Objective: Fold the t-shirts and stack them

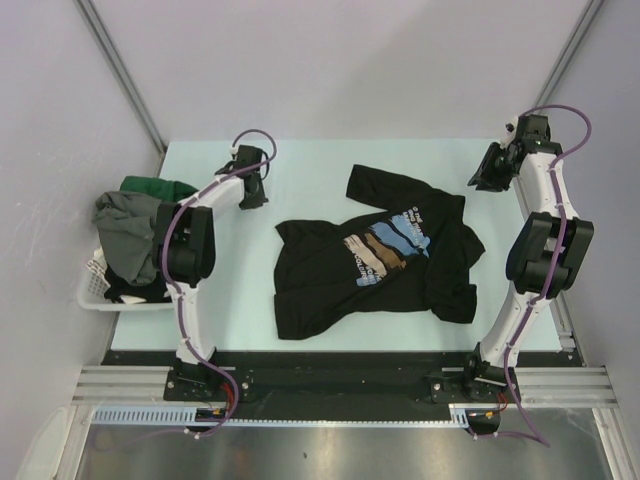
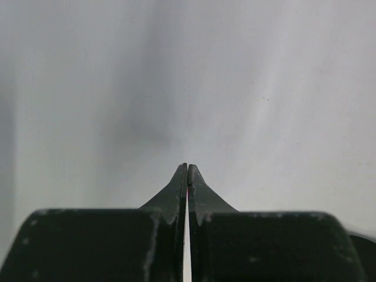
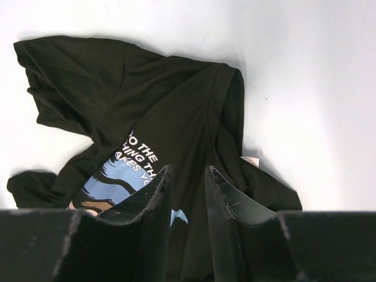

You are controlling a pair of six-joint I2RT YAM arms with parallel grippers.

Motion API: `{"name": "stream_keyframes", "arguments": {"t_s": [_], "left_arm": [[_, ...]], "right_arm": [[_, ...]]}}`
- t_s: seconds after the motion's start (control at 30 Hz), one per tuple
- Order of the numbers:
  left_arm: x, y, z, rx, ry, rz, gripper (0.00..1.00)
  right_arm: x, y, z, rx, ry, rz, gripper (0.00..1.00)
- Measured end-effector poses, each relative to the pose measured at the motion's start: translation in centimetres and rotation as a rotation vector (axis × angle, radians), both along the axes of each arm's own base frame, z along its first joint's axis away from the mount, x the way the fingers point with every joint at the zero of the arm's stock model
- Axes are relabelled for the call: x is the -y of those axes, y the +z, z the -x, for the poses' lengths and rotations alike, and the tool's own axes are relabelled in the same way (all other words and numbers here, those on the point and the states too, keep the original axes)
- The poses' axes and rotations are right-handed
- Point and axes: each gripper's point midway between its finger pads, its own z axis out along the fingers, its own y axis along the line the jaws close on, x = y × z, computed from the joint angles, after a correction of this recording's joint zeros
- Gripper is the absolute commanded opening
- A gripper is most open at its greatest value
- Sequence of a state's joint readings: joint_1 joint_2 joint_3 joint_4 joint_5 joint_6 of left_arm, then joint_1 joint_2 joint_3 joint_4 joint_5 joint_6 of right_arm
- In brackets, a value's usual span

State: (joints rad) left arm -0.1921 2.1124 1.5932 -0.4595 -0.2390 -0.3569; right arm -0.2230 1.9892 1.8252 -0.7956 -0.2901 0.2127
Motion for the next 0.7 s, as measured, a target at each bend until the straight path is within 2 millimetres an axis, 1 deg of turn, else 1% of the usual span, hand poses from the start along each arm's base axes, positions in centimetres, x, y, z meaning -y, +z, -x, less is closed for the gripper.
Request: {"name": "stream_keyframes", "arguments": {"t_s": [0.07,0.17,0.3,0.43,0.5,0.6,0.7], "left_arm": [[0.3,-0.2,0.2,-0.007,-0.009,0.010,0.18],[1.2,-1.0,1.1,-0.030,-0.032,0.023,0.23],[2.5,-2.3,3.2,-0.082,-0.071,0.023,0.27],[4.2,-1.6,4.8,-0.090,-0.110,0.039,0.29],[4.7,-1.1,5.4,-0.085,-0.124,0.043,0.30],[5.2,-0.4,6.4,-0.082,-0.137,0.049,0.31],[5.4,-0.2,6.7,-0.080,-0.138,0.060,0.32]], "right_arm": [[0.0,0.0,0.0,0.000,0.000,0.000,0.34],[-0.3,0.0,0.0,-0.001,0.005,0.000,0.34],[-0.6,0.0,0.0,0.000,0.014,-0.004,0.34],[-1.1,0.0,-0.1,0.001,0.025,-0.006,0.34],[-1.4,0.0,-0.1,0.001,0.031,-0.008,0.34],[-1.7,0.1,-0.1,0.002,0.038,-0.012,0.34],[-1.9,0.1,-0.1,0.003,0.042,-0.015,0.34]]}}
